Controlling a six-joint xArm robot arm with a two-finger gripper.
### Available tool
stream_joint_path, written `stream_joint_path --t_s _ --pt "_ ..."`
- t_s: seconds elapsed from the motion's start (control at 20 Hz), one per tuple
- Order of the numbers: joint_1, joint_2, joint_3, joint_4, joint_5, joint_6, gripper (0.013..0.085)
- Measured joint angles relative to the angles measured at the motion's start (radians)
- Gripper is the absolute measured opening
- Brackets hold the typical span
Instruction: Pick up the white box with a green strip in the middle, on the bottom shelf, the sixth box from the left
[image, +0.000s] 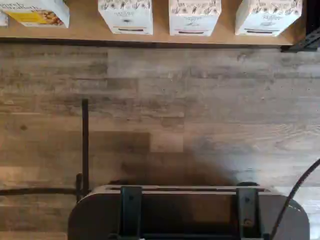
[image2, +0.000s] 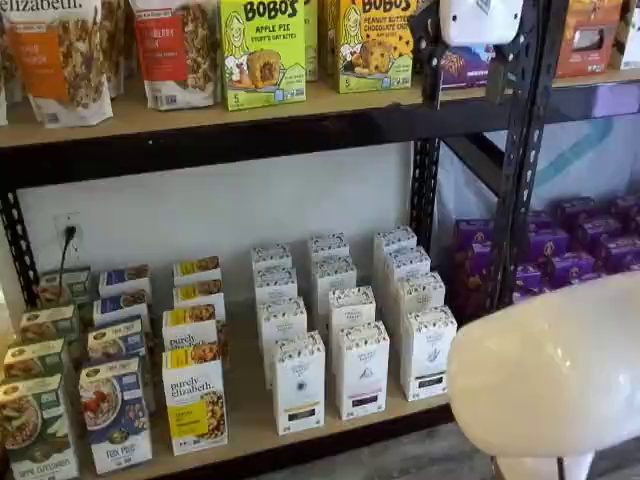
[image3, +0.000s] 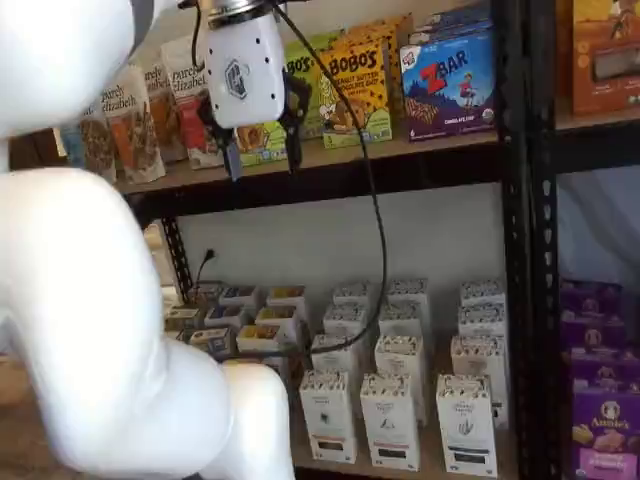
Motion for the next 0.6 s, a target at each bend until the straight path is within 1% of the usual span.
stream_joint_path --t_s 0.05,0.1,0.25,0.45,0.6 --pt "0.005 -0.007 0.006 -0.007 -0.011 0.003 0.0850" --pt "0.018 -0.022 0.021 -0.026 -0.038 0.010 0.0850" --pt "0.023 -0.030 0.032 -0.038 -0.061 0.013 0.0850" --pt "0.009 -0.040 0.070 -0.041 -0.108 0.000 0.0850" --pt "-0.027 -0.061 0.140 -0.040 -0.194 -0.032 0.0850"
